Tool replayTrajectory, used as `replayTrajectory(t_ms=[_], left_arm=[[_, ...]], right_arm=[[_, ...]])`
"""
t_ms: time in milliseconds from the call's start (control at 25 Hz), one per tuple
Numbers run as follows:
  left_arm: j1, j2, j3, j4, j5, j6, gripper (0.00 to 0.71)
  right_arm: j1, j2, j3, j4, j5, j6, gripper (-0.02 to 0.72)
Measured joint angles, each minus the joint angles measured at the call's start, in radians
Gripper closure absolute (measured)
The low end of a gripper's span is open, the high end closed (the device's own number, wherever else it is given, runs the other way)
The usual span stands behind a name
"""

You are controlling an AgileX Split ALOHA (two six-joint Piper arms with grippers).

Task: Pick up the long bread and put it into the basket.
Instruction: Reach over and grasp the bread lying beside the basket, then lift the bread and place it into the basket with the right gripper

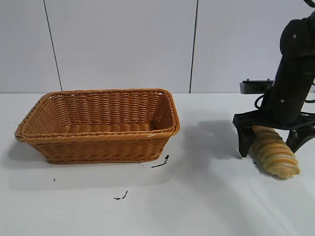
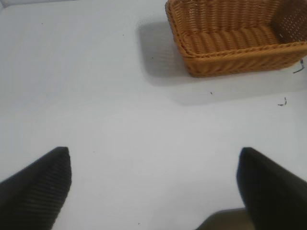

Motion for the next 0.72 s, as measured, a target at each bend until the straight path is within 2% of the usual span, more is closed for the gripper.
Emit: replayTrajectory(t_ms=[80, 120, 360, 400, 520, 720], left_arm=[[0.000, 0.000, 0.000, 0.000, 0.000, 0.000, 0.014], [0.000, 0.000, 0.000, 0.000, 0.000, 0.000, 0.014], [0.000, 0.000, 0.000, 0.000, 0.000, 0.000, 0.014], [0.000, 0.000, 0.000, 0.000, 0.000, 0.000, 0.014], [0.000, 0.000, 0.000, 0.000, 0.000, 0.000, 0.014], [0.000, 0.000, 0.000, 0.000, 0.000, 0.000, 0.014]], right_arm=[[0.000, -0.012, 0.000, -0.002, 0.007, 0.000, 0.523], [0.000, -0.025, 0.000, -0.005, 0.007, 0.000, 0.545], [0.000, -0.146, -0.011, -0.015, 0.031, -0.007, 0.549], [0.000, -0.167, -0.030, -0.015, 0.053, -0.012, 0.550], [0.000, -0.201, -0.183, -0.015, 0.190, -0.026, 0.551], [0.006, -0.149, -0.440, -0.003, 0.360, -0.085, 0.570]])
